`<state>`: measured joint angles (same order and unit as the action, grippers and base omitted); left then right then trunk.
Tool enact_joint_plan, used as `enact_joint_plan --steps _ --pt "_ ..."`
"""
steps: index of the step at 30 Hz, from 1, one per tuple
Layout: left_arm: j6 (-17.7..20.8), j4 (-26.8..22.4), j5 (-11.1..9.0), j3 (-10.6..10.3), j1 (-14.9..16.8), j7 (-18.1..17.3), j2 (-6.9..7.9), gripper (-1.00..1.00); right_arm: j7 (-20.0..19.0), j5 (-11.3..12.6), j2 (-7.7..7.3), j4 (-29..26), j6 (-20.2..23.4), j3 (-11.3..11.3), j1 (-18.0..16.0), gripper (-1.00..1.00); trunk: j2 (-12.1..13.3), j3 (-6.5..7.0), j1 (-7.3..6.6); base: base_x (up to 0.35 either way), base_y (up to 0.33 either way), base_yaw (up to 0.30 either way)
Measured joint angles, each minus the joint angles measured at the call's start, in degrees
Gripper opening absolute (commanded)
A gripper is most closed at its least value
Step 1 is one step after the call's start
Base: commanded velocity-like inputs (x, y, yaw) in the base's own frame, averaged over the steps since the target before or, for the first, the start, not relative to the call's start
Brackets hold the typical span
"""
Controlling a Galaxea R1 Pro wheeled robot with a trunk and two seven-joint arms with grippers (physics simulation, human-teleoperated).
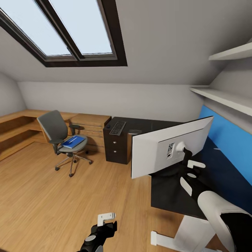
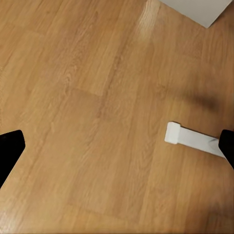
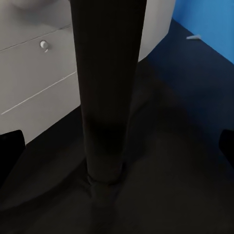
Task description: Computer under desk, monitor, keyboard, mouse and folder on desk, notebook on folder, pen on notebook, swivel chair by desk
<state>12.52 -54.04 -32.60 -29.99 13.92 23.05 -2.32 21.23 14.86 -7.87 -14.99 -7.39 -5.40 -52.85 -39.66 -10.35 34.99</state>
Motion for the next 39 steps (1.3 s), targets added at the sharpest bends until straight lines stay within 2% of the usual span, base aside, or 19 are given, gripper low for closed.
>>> enact_joint_plan --steps 6,14,20,27,39 --pt "0.22 0.00 -0.03 -0.14 0.00 -0.03 0.00 1.00 0.00 0.00 0.00 0.01 -0.01 -0.03 0.00 1.00 -2.41 -1.08 1.32 0.000 0.000 0.000" --pt "0.14 0.09 -0.06 -0.19 0.00 -0.18 0.08 1.00 0.00 0.00 0.02 0.04 -0.04 -0.08 0.00 1.00 -2.43 -1.09 1.32 0.009 0.000 0.000" --pt "0.13 0.27 -0.02 -0.28 0.00 -0.16 0.09 1.00 0.00 0.00 0.01 0.15 -0.07 -0.09 0.00 1.00 -2.44 -1.09 1.31 0.169 0.000 0.000" --pt "0.00 0.28 -0.02 -1.87 0.00 0.06 0.08 1.00 0.00 0.00 0.00 0.11 -0.04 -0.09 0.00 1.00 -2.43 -1.09 1.32 0.030 0.000 0.000" --pt "-0.02 0.35 -0.12 -2.36 0.00 0.23 0.09 1.00 0.00 0.00 0.00 0.11 -0.08 -0.09 0.00 1.00 -2.43 -1.09 1.32 0.070 -0.072 0.000"
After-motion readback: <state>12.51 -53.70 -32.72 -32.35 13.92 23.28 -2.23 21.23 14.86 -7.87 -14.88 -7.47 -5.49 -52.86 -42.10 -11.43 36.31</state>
